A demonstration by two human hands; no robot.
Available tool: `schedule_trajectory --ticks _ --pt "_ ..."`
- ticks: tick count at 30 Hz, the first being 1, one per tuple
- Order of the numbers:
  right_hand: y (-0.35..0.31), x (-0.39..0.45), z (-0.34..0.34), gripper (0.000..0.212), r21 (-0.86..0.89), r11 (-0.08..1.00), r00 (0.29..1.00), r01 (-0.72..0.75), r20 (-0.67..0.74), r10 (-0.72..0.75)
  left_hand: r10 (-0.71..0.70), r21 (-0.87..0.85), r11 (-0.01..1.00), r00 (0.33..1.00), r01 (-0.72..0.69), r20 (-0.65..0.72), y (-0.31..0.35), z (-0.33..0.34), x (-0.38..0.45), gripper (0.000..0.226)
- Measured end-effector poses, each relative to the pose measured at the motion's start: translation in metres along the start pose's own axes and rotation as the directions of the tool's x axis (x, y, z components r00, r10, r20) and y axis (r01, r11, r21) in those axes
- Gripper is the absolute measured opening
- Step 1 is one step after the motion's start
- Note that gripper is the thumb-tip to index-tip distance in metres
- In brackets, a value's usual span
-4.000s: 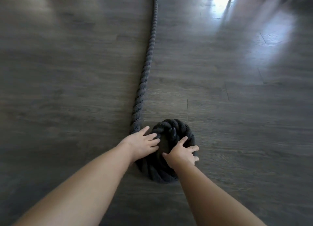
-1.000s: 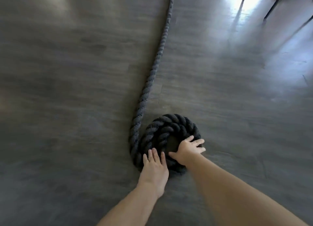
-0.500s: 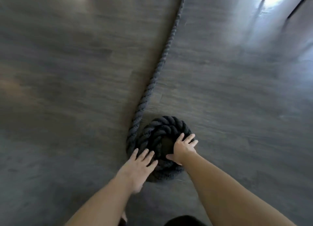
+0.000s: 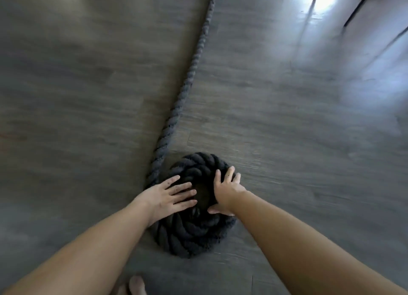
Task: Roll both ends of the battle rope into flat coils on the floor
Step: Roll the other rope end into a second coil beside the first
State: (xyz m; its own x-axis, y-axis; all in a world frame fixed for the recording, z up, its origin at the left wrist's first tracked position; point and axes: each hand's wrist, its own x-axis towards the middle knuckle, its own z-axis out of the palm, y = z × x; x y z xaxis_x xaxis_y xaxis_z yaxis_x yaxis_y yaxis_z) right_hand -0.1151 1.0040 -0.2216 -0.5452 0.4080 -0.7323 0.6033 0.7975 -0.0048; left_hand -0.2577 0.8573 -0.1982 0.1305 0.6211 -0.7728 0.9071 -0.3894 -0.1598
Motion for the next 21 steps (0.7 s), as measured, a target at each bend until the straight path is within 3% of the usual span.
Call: schedule_trajectory --ticks 3,7,11,13,17,21 --pt "0.002 0.002 -0.013 0.118 -0.061 0.997 0.999 0.051 0.001 -0.051 0.021 0.003 1.0 0.999 -0.021 -0.033 -0.009 0.0 0.003 0.11" --pt "0.006 0.013 -0.019 0.12 -0.052 0.996 0.998 0.067 -0.002 -0.067 0.005 0.011 1.0 0.998 -0.004 -0.055 -0.025 0.01 0.017 0.161" --pt "0.005 0.016 -0.017 0.113 0.055 0.997 0.998 0.054 -0.035 -0.052 0.042 0.048 0.998 0.997 -0.039 -0.066 -0.028 0.012 0.024 0.165" --pt "-0.004 0.013 -0.011 0.103 0.199 0.98 0.998 0.002 -0.064 0.011 0.033 0.092 0.995 0.997 -0.027 -0.068 -0.027 0.012 0.025 0.165" --pt "-0.036 0.008 0.017 0.085 0.525 0.819 0.941 -0.233 -0.091 0.326 0.005 0.088 0.996 0.998 0.001 -0.065 -0.026 0.013 0.026 0.164" --pt "-0.052 0.002 0.022 0.087 0.718 0.574 0.858 -0.394 0.064 0.509 -0.032 0.002 0.999 0.998 0.032 -0.059 -0.028 0.01 0.026 0.164"
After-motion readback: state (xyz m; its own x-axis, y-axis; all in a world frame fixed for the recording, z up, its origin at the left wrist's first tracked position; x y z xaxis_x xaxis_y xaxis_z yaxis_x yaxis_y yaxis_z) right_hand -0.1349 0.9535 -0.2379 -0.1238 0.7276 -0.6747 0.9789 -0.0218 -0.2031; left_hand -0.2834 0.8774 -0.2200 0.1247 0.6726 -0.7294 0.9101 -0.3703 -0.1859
